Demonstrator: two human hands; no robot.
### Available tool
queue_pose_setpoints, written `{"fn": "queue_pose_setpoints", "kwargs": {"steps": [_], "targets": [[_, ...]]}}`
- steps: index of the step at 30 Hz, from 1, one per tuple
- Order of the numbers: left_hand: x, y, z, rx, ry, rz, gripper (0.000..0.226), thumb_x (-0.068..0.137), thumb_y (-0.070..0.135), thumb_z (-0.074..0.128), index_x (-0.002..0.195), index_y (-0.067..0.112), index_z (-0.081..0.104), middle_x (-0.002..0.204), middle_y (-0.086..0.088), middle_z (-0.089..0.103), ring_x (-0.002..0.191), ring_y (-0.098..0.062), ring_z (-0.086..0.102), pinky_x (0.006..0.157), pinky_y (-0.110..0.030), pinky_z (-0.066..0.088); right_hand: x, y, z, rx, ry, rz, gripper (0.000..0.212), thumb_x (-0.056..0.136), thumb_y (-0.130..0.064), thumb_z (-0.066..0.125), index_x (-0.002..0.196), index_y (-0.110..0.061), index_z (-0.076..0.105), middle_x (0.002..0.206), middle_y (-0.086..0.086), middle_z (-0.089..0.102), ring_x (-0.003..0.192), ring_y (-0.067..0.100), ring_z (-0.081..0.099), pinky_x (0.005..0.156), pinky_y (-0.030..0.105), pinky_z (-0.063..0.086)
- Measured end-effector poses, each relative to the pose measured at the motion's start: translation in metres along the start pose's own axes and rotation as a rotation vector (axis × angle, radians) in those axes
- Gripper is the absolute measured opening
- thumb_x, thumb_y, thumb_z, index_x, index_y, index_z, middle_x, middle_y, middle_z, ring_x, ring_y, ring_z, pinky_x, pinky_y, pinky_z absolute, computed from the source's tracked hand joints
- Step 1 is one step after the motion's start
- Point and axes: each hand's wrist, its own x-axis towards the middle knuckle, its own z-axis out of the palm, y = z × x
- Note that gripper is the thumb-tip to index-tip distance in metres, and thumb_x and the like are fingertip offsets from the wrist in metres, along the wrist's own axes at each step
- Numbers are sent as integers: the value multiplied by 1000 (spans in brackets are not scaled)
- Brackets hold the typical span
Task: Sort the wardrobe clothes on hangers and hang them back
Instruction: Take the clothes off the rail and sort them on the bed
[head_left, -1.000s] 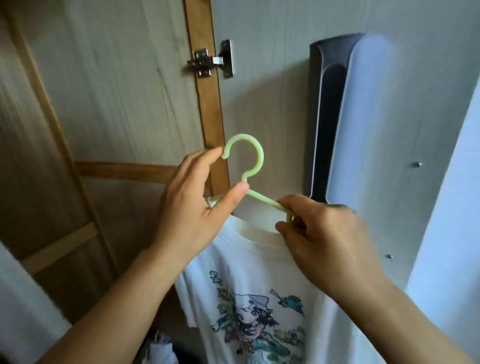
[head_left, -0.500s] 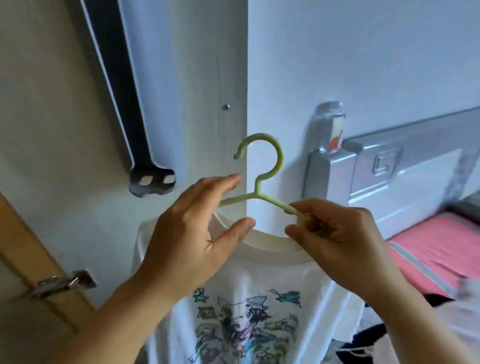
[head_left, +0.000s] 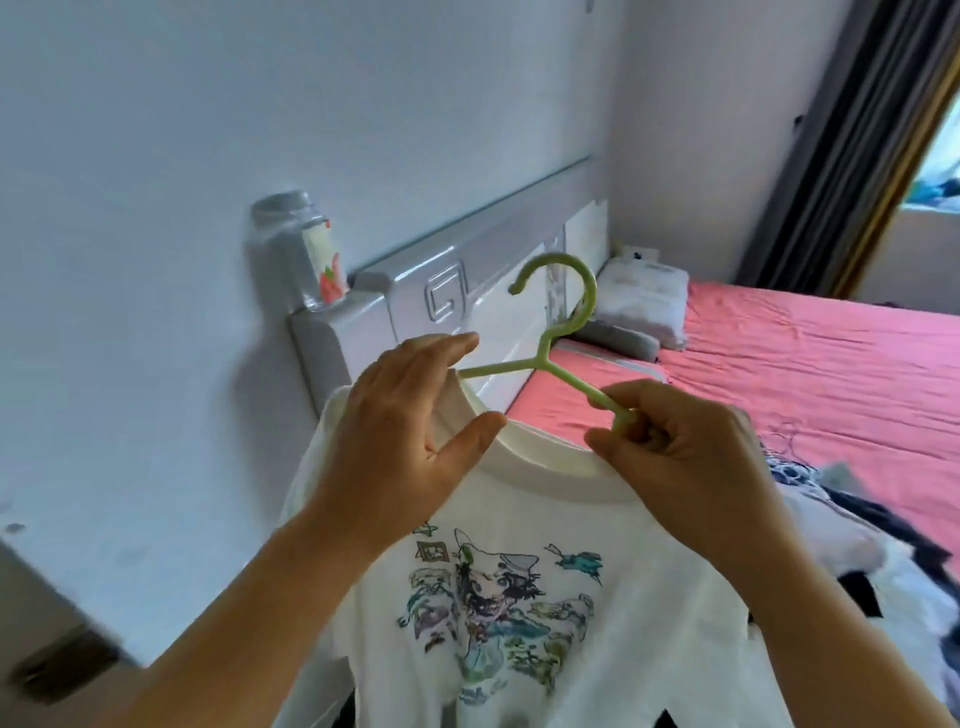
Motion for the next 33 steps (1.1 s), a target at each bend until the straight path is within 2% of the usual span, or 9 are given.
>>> {"fn": "queue_pose_setpoints", "kwargs": {"steps": [3,7,12,19,22,25,28,31,33], "targets": [[37,-3,53,-50,-37,46,54,84,49,53,129,19,48,128,1,53,121,-16,47,101,-48,43,24,40,-24,-72,96,65,22,73,-16,79,92,-25,73,55,-12,53,60,2,50,55,10,36],[91,-1,127,-81,-81,84,55,84,50,51,129,18,49,130,2,51,123,-13,43,106,-32,33,72,105,-58,-140,164,163,21,75,-18,77,94,-25,73,55,-10,51,57,-3,48,53,8,33],[161,-3,230,-129,-215,42,60,81,54,47,129,17,51,131,1,52,121,-12,42,100,-30,35,140,204,-91,-107,220,302,19,76,-16,75,89,-29,69,54,-10,49,51,2,45,48,9,31],[213,-13,374,-121,-514,-99,64,79,54,51,131,17,50,134,0,49,126,-16,42,103,-25,30,195,372,-93,-177,146,509,13,80,-16,70,92,-19,69,59,-6,51,58,14,46,54,26,34],[217,-19,440,-91,-672,-127,57,88,43,59,137,21,42,143,4,40,133,-11,32,107,-20,20,200,445,-88,-233,95,619,11,82,-20,68,93,-17,68,66,-2,57,68,21,52,57,30,34],[213,-22,486,-38,-811,-178,58,91,43,56,142,25,35,153,6,26,140,-11,22,112,-26,18,193,506,-82,-254,73,700,8,81,-17,67,88,-15,67,64,0,57,69,25,53,56,30,34],[208,-23,522,2,-914,-212,58,91,44,54,142,25,34,155,5,21,141,-12,21,114,-30,19,183,555,-78,-232,55,778,4,79,-14,68,79,-15,64,58,-3,51,65,24,50,56,31,32],[205,-23,546,8,-976,-225,58,91,43,54,142,25,34,155,4,21,141,-12,20,114,-31,19,170,588,-70,-185,29,813,21,78,-13,68,66,-16,51,54,-5,44,59,20,43,55,34,31],[205,-23,559,14,-1002,-222,58,92,42,54,142,24,34,155,5,21,141,-12,20,113,-29,19,160,604,-64,-191,14,862,22,78,-14,69,67,-10,51,54,-4,43,58,18,41,55,34,32]]}}
